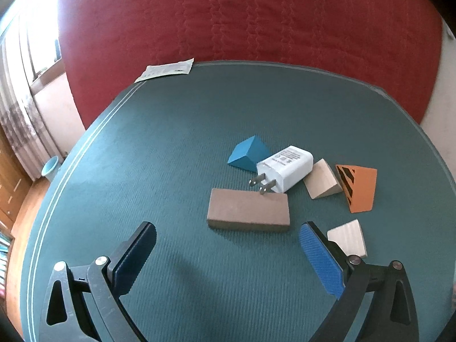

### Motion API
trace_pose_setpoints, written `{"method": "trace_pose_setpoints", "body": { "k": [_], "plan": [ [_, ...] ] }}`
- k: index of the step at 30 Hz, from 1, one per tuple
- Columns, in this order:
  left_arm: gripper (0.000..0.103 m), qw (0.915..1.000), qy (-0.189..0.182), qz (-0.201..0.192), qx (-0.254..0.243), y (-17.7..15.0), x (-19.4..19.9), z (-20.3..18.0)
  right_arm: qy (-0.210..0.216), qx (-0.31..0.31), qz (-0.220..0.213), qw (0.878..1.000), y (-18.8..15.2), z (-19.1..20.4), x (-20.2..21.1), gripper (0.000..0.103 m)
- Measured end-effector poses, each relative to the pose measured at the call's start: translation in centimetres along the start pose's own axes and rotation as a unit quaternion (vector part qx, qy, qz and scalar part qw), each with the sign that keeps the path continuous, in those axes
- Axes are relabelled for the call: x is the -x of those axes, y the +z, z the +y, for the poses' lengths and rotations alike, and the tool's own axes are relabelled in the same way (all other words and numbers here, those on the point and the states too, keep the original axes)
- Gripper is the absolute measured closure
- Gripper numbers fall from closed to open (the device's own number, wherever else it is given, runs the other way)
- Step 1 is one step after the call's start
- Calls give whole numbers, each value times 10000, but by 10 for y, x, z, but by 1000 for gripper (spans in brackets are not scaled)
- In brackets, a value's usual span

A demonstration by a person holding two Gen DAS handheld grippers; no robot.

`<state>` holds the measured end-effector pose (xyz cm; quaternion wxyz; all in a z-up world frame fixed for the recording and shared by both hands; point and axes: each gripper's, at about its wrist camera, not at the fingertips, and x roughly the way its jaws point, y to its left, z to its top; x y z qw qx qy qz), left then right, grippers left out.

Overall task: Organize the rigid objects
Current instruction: 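Withdraw both open grippers from the bin back toward the remaining blocks, then grasp the long brown wooden slab with the left gripper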

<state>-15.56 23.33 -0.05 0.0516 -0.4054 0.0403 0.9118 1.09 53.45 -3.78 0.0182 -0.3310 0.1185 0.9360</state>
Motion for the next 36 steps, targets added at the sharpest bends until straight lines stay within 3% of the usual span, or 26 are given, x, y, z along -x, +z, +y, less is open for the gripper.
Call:
{"method": "trace_pose_setpoints", "body": {
  "k": [8, 14, 19, 24, 36],
  "plan": [
    [1, 9997, 136, 182, -74, 15, -12, 6, 147, 67, 141, 9998, 4, 10, -13, 27],
    [1, 9996, 119, 231, -87, 0, 0, 14, 224, 71, 219, 9995, 9, 15, -19, 27],
    [16, 9997, -143, 135, -168, -1, -1, 23, 263, 90, 295, 9992, 12, 21, -27, 27],
    [40, 9985, -400, -3, -386, -1, 3, 18, 293, 122, 366, 9988, 14, 30, -39, 27],
    [41, 9981, -563, -84, -218, -7, 15, 30, 332, 77, 442, 9984, 28, 41, -56, 27]
  ]
}}
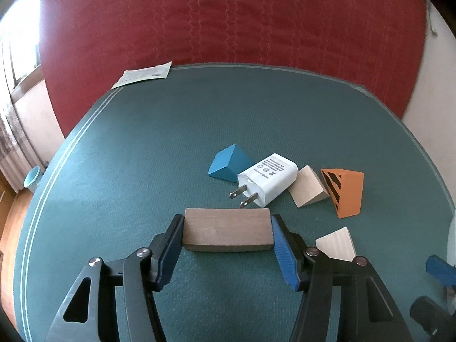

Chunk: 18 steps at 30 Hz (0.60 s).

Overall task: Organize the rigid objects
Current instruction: 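Grasp the long brown wooden slab with the left gripper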

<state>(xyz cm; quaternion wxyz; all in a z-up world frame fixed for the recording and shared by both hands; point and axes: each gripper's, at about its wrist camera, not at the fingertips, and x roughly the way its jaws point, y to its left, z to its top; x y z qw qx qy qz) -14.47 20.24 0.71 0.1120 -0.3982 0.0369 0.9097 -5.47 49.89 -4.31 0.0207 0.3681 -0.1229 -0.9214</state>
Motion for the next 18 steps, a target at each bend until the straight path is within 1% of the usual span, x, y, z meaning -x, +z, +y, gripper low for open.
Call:
{"method": "trace_pose_setpoints", "body": {
  "k": [4, 12, 18],
  "plan": [
    [41, 10000, -6, -63, 17, -2, 4, 7, -57, 10, -48, 10000, 8, 5, -10, 27],
    [41, 9998, -98, -143, -14, -16, 20, 17, -218, -1, -77, 9997, 29, 14, -38, 27],
    [41, 9998, -165, -138, 26, -26, 26, 26, -387, 6, -74, 9992, 42, 17, -53, 27]
  ]
}}
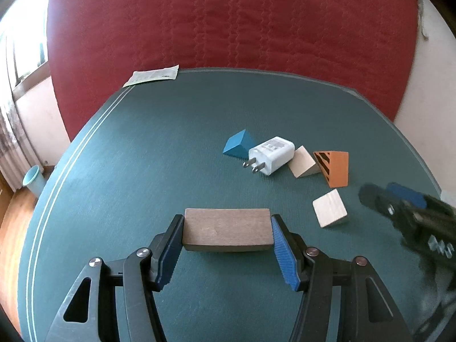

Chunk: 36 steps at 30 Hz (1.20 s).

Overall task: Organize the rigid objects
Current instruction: 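Grasp the long brown wooden slab with the left gripper, then grasp the beige wooden cube with the right gripper while the left gripper holds the brown slab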

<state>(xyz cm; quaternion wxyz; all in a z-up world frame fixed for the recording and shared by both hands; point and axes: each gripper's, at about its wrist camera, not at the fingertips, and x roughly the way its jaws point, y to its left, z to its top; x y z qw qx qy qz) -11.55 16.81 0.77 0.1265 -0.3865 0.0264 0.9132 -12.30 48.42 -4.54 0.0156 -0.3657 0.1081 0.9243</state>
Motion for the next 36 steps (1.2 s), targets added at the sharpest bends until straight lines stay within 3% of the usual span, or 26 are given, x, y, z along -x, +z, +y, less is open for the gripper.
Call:
{"method": "trace_pose_setpoints", "body": {
  "k": [10, 21, 30, 36],
  "plan": [
    [41, 10000, -53, 15, 31, -4, 3, 0, -297, -81, 259, 9992, 18, 0, -37, 27],
    [41, 10000, -25, 26, 62, -3, 0, 0, -352, 440, 379, 9977, -2, 11, -24, 27],
    [40, 9999, -3, 22, 104, -4, 0, 4, 46, 800, 533, 9954, -36, 31, 3, 27],
    [41, 9998, 15, -23, 206, -6, 4, 9, 251, 515, 426, 9975, -40, 34, 14, 27]
  ]
}}
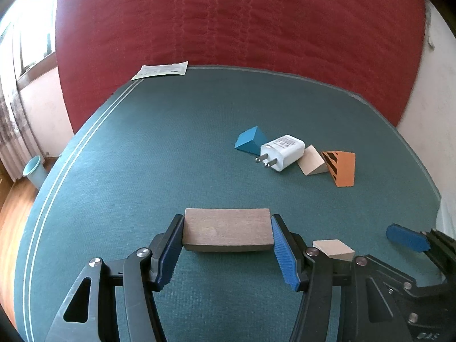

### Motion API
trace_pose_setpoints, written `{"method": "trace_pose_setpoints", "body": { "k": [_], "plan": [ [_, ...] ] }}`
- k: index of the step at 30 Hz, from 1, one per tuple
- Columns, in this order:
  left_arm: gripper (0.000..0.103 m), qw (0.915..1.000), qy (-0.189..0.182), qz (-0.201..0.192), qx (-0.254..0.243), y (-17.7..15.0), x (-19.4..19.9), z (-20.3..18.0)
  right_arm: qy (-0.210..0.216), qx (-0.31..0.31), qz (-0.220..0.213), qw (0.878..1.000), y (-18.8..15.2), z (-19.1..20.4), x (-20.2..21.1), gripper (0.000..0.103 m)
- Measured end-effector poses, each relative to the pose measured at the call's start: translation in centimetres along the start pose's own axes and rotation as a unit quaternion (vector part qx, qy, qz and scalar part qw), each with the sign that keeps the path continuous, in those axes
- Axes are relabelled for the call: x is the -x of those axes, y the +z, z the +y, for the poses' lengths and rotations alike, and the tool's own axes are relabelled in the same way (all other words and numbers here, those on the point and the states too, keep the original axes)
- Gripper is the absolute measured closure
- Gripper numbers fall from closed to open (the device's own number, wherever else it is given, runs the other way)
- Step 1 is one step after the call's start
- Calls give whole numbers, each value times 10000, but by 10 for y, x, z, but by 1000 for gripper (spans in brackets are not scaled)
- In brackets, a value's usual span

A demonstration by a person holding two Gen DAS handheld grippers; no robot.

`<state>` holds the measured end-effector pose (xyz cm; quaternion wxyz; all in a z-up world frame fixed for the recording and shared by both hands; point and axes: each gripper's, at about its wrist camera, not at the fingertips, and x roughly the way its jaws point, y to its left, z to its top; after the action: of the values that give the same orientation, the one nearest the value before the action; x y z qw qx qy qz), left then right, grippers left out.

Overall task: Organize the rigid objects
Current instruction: 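Grasp the beige wooden cube with the right gripper while the left gripper holds the brown slab, then carry the cube in the right gripper while the left gripper carries the brown slab toward the bin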

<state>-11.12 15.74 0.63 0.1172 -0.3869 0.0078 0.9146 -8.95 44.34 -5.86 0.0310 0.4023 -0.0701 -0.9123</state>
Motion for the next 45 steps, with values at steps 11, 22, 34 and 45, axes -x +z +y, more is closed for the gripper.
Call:
{"method": "trace_pose_setpoints", "body": {
  "k": [11, 22, 34, 45],
  "plan": [
    [41, 9988, 419, -161, 195, -7, 12, 11, 357, 158, 52, 9992, 1, 32, -9, 42],
    [41, 9985, 444, -97, 292, -5, 12, 17, -91, 500, 13, 9987, 0, 54, -26, 66],
    [41, 9989, 420, -108, 198, -2, 10, 17, 7, 201, -73, 9998, -2, 39, -14, 66],
    [41, 9991, 347, -238, 25, -3, 10, 6, -13, -177, -257, 9995, -8, 11, 14, 66]
  ]
}}
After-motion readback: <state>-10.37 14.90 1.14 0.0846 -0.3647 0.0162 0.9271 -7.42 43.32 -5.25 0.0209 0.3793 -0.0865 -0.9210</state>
